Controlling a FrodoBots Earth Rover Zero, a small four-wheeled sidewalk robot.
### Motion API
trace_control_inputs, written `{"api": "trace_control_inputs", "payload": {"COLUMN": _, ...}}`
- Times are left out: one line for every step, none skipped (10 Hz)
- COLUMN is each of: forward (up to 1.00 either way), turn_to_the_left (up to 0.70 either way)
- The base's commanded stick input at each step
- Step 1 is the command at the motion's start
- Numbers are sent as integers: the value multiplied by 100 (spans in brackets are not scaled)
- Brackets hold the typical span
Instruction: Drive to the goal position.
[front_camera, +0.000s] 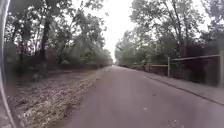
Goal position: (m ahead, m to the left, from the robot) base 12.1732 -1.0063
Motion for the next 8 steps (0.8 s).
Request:
{"api": "trace_control_inputs", "payload": {"forward": 70, "turn_to_the_left": 0}}
{"api": "trace_control_inputs", "payload": {"forward": 70, "turn_to_the_left": 0}}
{"api": "trace_control_inputs", "payload": {"forward": 70, "turn_to_the_left": 0}}
{"api": "trace_control_inputs", "payload": {"forward": 70, "turn_to_the_left": 0}}
{"api": "trace_control_inputs", "payload": {"forward": 70, "turn_to_the_left": 0}}
{"api": "trace_control_inputs", "payload": {"forward": 70, "turn_to_the_left": 0}}
{"api": "trace_control_inputs", "payload": {"forward": 70, "turn_to_the_left": 0}}
{"api": "trace_control_inputs", "payload": {"forward": 70, "turn_to_the_left": 0}}
